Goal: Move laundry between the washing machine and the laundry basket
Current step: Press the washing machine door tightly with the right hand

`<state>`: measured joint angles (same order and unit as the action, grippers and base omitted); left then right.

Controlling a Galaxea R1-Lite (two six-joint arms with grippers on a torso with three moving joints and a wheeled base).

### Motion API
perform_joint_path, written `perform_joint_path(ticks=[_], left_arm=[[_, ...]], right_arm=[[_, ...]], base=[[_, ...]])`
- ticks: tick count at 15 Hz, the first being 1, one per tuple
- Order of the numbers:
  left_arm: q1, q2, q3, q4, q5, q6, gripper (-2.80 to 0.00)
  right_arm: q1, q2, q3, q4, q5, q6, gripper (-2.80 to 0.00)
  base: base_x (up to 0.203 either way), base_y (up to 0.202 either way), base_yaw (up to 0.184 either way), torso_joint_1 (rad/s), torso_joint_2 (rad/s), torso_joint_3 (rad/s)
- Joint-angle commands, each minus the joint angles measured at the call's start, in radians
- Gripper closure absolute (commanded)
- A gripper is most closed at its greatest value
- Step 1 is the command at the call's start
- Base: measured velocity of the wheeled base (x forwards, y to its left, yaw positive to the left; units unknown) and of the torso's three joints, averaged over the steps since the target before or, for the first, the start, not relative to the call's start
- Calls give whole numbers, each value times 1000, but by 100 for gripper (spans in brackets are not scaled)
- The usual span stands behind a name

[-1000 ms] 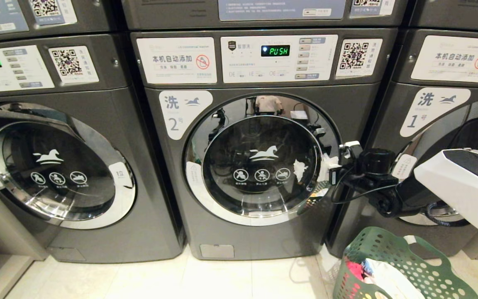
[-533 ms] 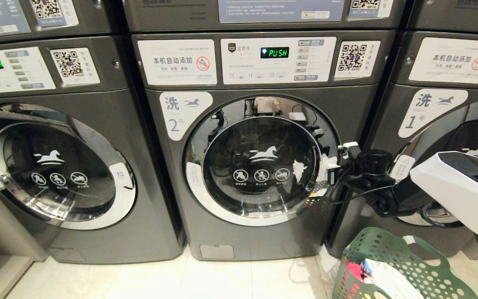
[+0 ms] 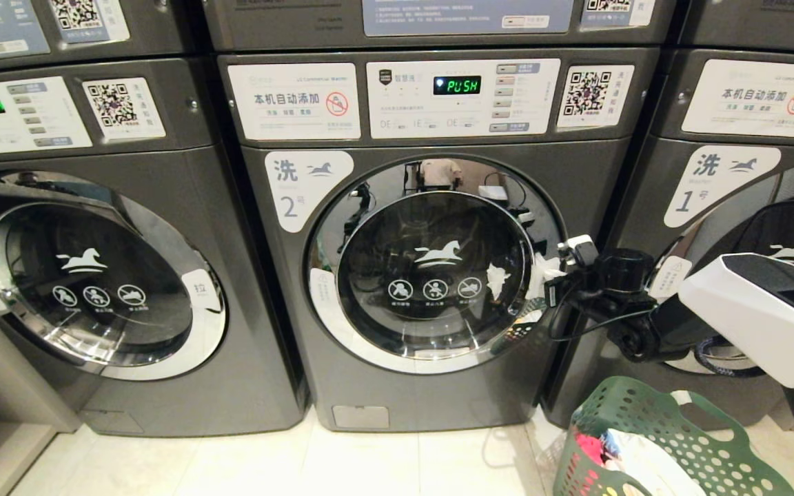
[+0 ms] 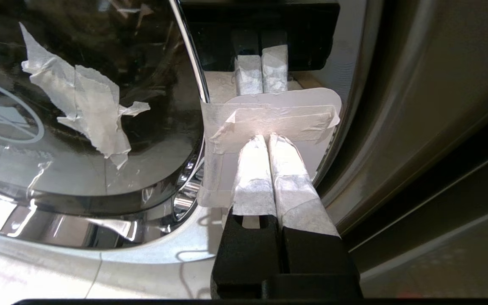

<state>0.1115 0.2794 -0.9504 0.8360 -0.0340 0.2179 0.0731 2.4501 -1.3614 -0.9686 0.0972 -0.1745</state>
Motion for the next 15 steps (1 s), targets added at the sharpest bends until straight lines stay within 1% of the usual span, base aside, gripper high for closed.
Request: perform_joint_path(ticks=[1, 5, 6, 8, 9, 10, 11, 12, 13, 15], left_arm=[[0, 4, 2, 5, 0, 1, 0], [0, 3, 27, 6, 3, 5, 0], [0, 3, 35, 6, 4, 3, 0], [0, 4, 43, 6, 4, 3, 0], [0, 3, 52, 6, 5, 3, 0], [0, 4, 63, 5, 5, 3, 0], [0, 3, 81, 1, 6, 3, 0], [0, 4, 106, -26, 6, 3, 0], [0, 4, 146, -91, 6, 3, 0], [0, 3, 260, -303, 5, 3, 0]], right_arm=[[25, -212, 139, 53, 44, -3, 0], [70, -600, 453, 196, 160, -6, 0], [80, -690, 514, 226, 183, -6, 0], [92, -814, 571, 258, 222, -2, 0], [95, -868, 579, 267, 270, 11, 0], [97, -902, 575, 273, 356, 32, 0], [98, -910, 554, 273, 394, 44, 0], [99, -908, 523, 272, 393, 44, 0], [99, -897, 481, 271, 392, 45, 0], [99, -868, 383, 269, 387, 45, 0]], base=[[0, 0, 0, 0, 0, 0], [0, 0, 0, 0, 0, 0], [0, 0, 0, 0, 0, 0], [0, 0, 0, 0, 0, 0], [0, 0, 0, 0, 0, 0], [0, 0, 0, 0, 0, 0], [0, 0, 0, 0, 0, 0], [0, 0, 0, 0, 0, 0], [0, 0, 0, 0, 0, 0], [0, 0, 0, 0, 0, 0]])
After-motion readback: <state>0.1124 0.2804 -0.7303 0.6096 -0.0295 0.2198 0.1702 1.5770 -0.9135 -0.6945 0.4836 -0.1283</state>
